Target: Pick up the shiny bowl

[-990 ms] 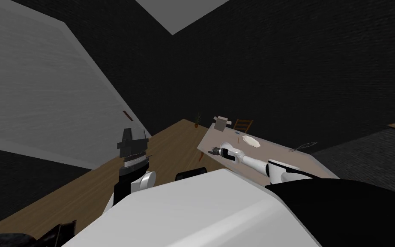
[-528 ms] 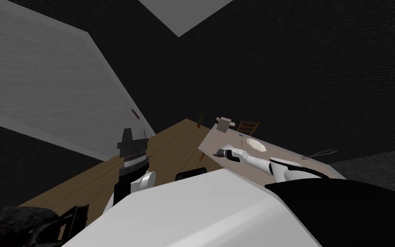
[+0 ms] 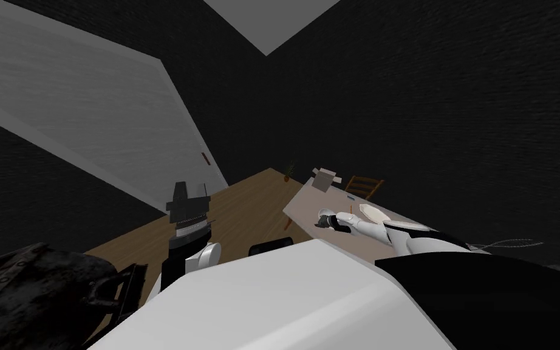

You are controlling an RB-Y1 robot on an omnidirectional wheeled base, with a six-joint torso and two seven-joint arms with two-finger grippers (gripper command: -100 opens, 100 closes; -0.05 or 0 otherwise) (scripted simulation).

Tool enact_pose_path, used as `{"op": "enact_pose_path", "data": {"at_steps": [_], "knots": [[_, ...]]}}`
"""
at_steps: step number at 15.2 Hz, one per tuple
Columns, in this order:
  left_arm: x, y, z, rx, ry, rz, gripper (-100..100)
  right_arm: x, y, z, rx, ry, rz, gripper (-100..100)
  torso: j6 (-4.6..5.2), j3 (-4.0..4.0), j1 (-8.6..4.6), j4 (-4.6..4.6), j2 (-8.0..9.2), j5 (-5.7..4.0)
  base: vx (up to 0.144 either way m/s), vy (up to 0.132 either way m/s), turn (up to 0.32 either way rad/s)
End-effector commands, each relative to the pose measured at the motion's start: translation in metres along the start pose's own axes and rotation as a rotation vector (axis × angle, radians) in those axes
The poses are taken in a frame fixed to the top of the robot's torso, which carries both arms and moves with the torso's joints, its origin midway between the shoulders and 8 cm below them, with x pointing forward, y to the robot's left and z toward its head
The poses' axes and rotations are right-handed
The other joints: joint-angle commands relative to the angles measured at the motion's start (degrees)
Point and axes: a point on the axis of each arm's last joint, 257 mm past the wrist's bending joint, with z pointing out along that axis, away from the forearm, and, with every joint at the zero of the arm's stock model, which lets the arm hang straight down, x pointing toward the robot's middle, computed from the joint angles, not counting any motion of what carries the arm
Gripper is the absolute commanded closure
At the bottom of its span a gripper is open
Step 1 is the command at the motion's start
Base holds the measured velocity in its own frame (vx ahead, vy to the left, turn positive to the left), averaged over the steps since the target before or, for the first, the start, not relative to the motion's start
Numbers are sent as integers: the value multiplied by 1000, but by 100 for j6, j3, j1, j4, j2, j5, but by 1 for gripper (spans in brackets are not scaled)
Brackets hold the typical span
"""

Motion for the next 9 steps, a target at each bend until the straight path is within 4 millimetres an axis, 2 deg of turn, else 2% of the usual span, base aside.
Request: {"op": "enact_pose_path", "data": {"at_steps": [1, 2, 3, 5, 6, 7, 8, 9], "knots": [[0, 0, 0, 0, 0, 0, 0, 36, -19, -11, 35, 81, -41, -100, 0, 0, 0, 0, 0, 0, -11, -47, 217], [0, 0, 0, 0, 0, 0, 0, 37, -18, -11, 34, 84, -42, -100, -1, 1, 0, 0, 2, 0, -10, -48, 179], [0, 0, 0, 0, 0, 0, 0, 60, -23, -16, 44, 136, -71, -100, -1, 1, 0, 0, 1, 0, -7, -47, 178], [0, 0, 0, 0, 0, 0, 0, 62, -25, -17, 48, 139, -70, -100, 0, 0, 1, 0, 0, 0, -4, -35, 92], [0, 0, 0, 0, 0, 0, 0, 84, -29, -22, 55, 189, -96, -100, 2, 0, 6, 0, -1, 0, -2, -25, 115], [0, 0, 0, 0, 0, 0, 0, 84, -29, -22, 55, 189, -96, -100, 1, -1, 8, -1, -1, 0, -2, -27, 119], [0, 0, 0, 0, 0, 0, 0, 103, -30, -26, 58, 229, -116, -100, 0, -1, 9, 0, -2, 1, -3, -29, 146], [0, 0, 0, 0, 0, 0, 0, 104, -29, -26, 56, 232, -118, -100, -1, -1, 9, -1, -2, 1, -1, -26, 132]]}}
